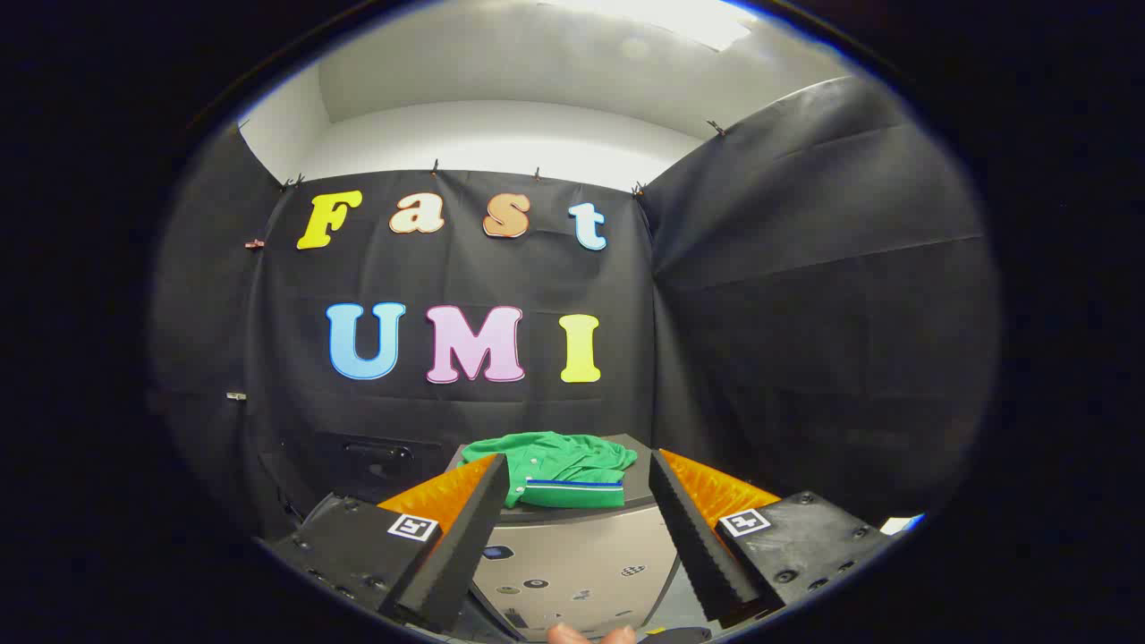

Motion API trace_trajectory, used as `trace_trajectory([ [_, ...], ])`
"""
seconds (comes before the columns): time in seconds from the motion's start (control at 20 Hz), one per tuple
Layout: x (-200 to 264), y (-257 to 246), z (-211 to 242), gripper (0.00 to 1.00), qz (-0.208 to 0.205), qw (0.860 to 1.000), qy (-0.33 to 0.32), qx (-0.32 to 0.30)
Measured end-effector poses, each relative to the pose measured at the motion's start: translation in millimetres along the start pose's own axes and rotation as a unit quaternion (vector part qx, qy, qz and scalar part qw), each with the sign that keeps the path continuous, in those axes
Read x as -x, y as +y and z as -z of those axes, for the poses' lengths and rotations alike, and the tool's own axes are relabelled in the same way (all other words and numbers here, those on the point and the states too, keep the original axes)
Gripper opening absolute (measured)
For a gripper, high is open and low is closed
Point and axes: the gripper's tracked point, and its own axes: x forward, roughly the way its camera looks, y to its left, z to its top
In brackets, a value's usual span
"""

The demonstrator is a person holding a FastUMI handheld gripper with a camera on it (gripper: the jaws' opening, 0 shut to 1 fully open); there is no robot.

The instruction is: Put the clothes into the washing machine and then close the washing machine lid.

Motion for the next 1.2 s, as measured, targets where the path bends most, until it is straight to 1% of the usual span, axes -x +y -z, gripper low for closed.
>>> trace_trajectory([
  [0.2, -1.7, 5.3, -2.5, 0.98, -0.002, 1.0, -0.002, -0.008],
  [0.35, -0.5, 12.9, 0.2, 0.98, -0.012, 1.0, 0.003, -0.017],
  [0.6, -2.0, 14.2, 5.7, 0.98, -0.013, 1.0, 0.011, -0.013],
  [0.8, -1.0, 20.6, 12.0, 0.98, -0.024, 0.999, 0.02, -0.016],
  [1.2, 0.0, 15.5, 8.5, 0.98, -0.018, 1.0, 0.017, -0.018],
])
